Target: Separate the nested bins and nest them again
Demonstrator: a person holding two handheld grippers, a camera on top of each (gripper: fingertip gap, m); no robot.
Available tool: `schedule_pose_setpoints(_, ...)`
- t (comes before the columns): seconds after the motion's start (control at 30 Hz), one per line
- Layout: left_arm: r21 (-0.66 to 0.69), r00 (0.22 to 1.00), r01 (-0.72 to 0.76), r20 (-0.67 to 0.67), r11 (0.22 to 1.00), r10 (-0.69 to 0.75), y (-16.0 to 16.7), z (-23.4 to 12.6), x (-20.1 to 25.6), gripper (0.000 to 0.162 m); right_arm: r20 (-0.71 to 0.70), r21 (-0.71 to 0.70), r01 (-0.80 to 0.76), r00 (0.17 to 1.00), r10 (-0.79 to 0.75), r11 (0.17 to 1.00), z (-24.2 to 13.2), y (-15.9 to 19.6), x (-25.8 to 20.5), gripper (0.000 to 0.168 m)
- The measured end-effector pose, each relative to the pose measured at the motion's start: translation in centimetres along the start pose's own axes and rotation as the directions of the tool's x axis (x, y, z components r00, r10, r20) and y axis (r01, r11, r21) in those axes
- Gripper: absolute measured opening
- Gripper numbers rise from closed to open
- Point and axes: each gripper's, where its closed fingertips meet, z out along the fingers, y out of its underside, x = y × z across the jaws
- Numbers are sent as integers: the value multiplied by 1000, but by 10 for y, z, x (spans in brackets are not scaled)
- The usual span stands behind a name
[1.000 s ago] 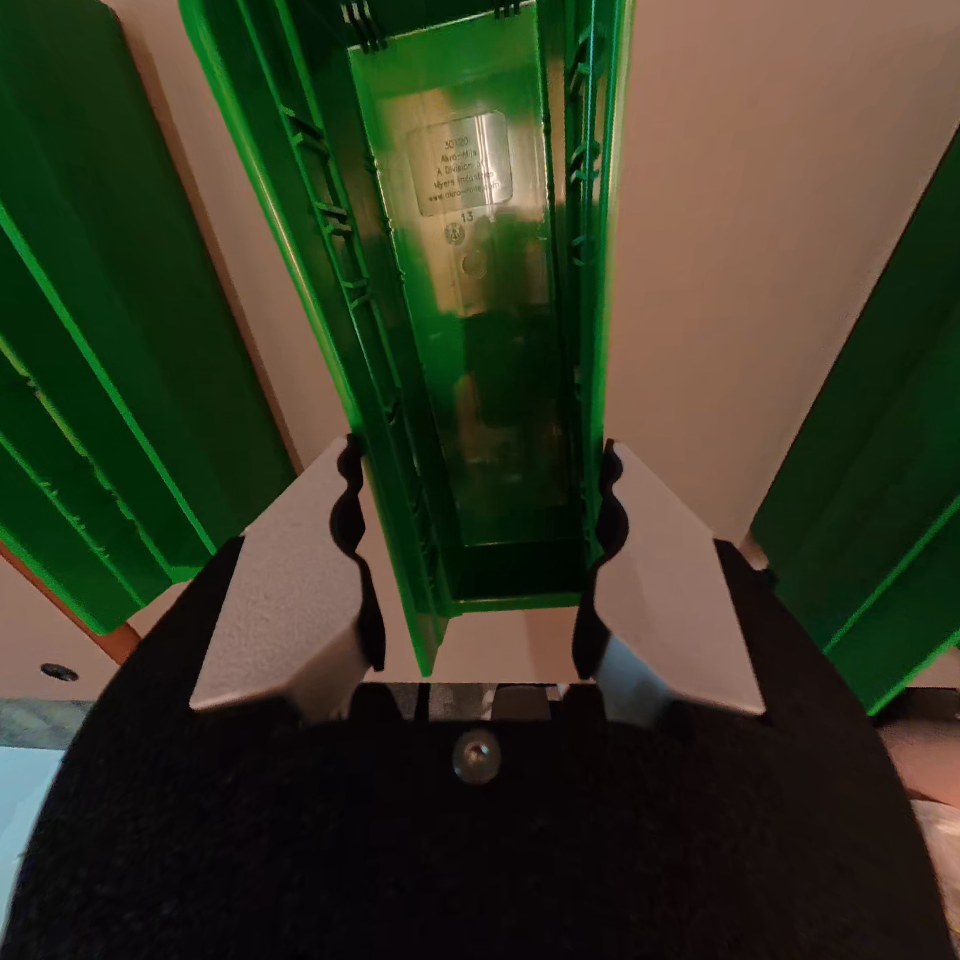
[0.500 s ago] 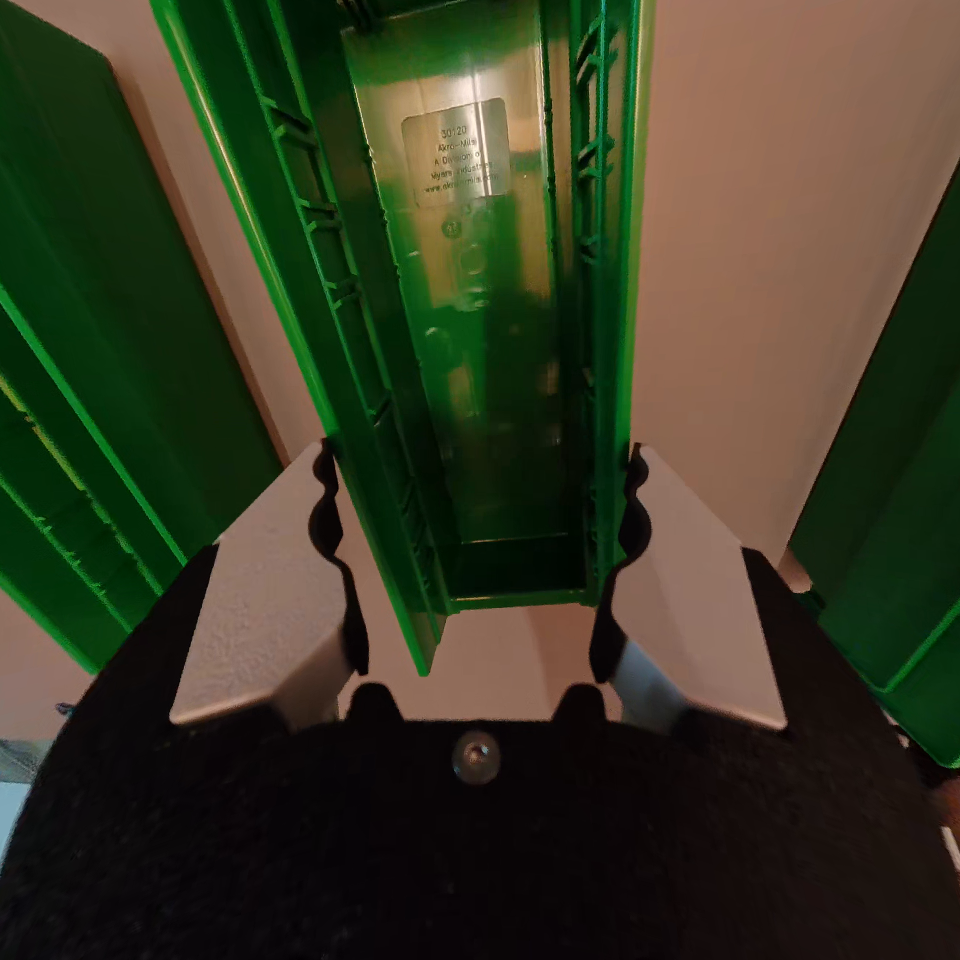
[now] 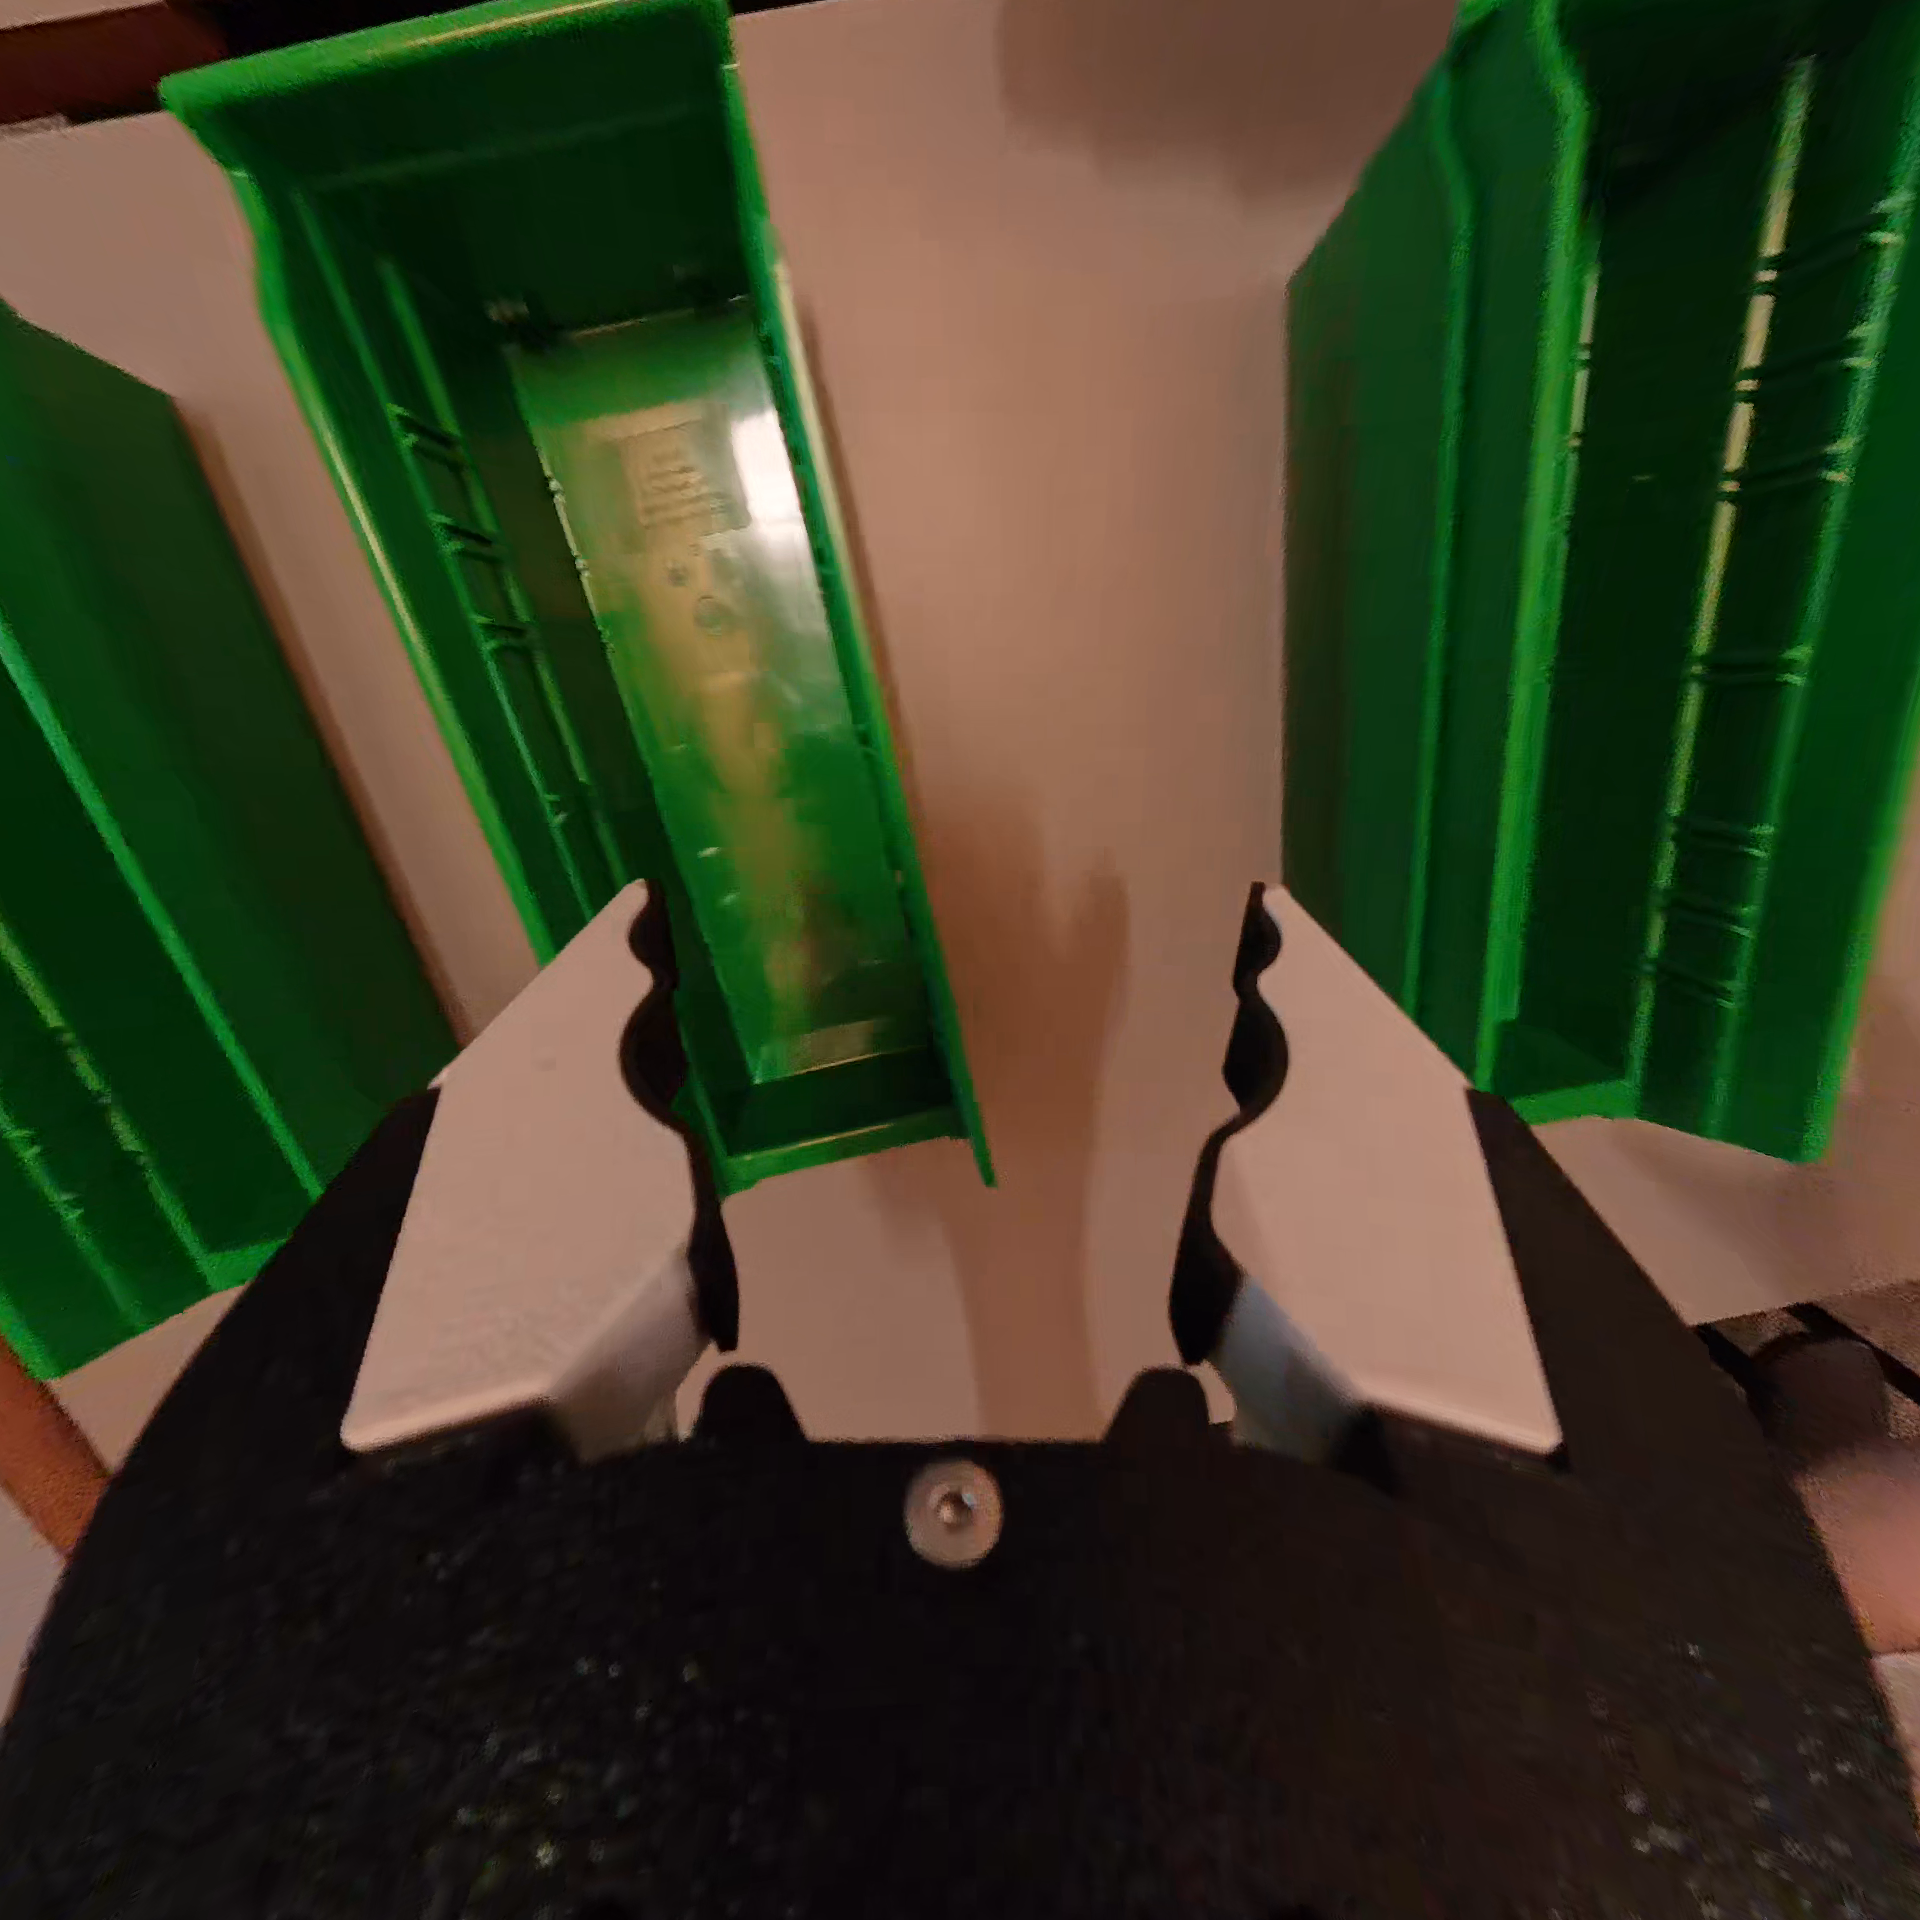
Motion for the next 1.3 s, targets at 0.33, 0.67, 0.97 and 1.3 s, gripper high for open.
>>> schedule_pose_setpoints(0.33,315,998,-28,68,949,6,22,-1,13,106,-1,-129,-152,988,153,980,86,-129,-27,131)
schedule_pose_setpoints(0.67,647,965,-58,233,761,-124,67,-21,-5,105,-355,-414,-264,928,113,871,149,-102,-14,126)
schedule_pose_setpoints(0.97,714,973,-60,197,698,-118,103,-3,12,105,-395,-522,-227,919,3,822,181,-82,-46,120)
schedule_pose_setpoints(1.3,716,994,-18,89,698,-66,120,20,36,105,-452,-646,-159,868,-206,747,185,-59,-26,128)
